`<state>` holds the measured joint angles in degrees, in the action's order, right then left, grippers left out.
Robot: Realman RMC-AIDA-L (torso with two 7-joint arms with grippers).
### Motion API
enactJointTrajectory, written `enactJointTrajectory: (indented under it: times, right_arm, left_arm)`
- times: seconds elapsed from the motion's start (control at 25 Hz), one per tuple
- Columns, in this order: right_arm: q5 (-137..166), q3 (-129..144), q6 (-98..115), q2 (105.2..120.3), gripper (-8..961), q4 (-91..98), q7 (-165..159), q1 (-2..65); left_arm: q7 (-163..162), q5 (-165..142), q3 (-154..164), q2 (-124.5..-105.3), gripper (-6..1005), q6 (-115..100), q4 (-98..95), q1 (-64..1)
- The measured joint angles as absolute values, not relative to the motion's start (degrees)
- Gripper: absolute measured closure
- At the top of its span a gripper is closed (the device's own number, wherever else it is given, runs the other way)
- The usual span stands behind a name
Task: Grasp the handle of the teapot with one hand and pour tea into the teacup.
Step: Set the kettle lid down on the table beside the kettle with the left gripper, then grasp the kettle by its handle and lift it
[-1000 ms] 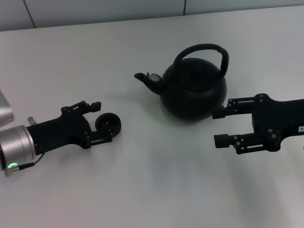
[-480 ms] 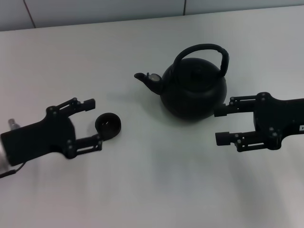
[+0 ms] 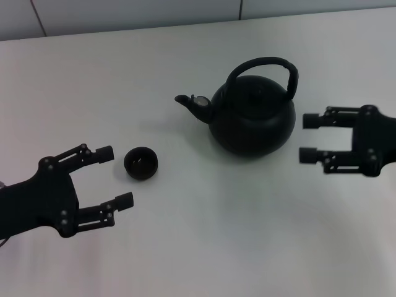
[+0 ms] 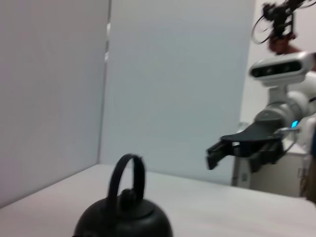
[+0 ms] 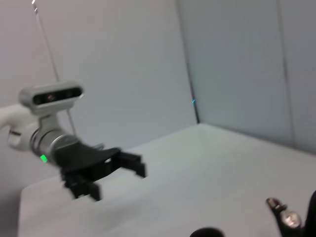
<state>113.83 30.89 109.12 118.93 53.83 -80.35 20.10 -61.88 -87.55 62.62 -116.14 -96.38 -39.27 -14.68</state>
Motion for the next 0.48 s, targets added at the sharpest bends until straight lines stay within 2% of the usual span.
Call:
enactJointTrajectory:
  times: [0.48]
  right_arm:
    - [112.5, 27.6, 99.1, 119.29, 239, 52.4, -79.6, 17.3]
  left_arm:
    - [-62.3, -87.8, 62.5, -115.82, 140, -96.5, -39.3, -16.7]
